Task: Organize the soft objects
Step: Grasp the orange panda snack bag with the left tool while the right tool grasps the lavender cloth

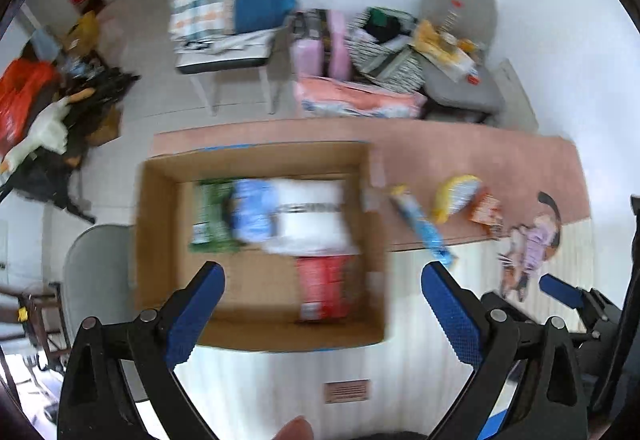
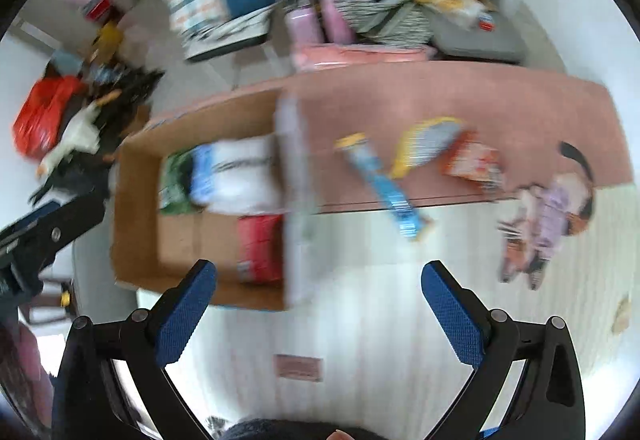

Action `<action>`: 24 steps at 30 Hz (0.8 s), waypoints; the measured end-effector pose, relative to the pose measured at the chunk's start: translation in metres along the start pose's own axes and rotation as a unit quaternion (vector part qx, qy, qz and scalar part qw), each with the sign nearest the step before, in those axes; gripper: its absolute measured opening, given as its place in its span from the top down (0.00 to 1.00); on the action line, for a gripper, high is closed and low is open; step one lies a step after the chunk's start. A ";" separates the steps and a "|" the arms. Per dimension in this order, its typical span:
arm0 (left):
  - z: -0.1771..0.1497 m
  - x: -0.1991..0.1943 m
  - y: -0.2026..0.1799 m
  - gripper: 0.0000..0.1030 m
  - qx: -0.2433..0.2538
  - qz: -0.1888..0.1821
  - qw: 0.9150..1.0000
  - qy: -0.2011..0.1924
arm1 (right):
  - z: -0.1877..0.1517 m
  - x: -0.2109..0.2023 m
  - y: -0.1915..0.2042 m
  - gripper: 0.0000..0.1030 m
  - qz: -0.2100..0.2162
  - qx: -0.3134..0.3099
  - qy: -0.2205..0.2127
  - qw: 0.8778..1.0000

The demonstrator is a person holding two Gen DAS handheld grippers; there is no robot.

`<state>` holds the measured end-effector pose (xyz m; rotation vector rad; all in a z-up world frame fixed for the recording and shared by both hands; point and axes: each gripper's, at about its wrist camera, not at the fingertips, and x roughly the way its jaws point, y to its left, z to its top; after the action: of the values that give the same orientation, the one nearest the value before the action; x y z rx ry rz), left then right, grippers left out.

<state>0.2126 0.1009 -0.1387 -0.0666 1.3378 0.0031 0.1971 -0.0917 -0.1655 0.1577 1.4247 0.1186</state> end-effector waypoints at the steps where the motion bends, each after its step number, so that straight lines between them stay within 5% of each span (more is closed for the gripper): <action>1: 0.004 0.008 -0.018 0.02 0.009 -0.002 1.000 0.005 | 0.003 -0.002 -0.023 0.00 -0.008 0.017 -0.003 1.000; 7: 0.035 0.076 -0.126 0.02 0.054 -0.028 0.996 0.067 | 0.025 0.013 -0.165 0.00 -0.081 0.114 0.005 0.990; 12: 0.051 0.159 -0.189 0.02 -0.015 -0.112 0.978 0.175 | 0.039 0.045 -0.267 0.00 -0.087 0.193 0.026 0.977; 19: 0.066 0.268 -0.242 0.04 -0.137 -0.122 0.946 0.268 | 0.042 0.098 -0.330 0.01 -0.069 0.248 0.042 0.965; 24: 0.070 0.308 -0.243 0.04 -0.204 -0.111 0.929 0.289 | 0.047 0.128 -0.346 0.14 -0.055 0.259 0.050 0.963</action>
<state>0.3614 -0.1494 -0.4106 -0.6134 1.8953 0.0754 0.2573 -0.4116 -0.3458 0.5089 1.5371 -0.3472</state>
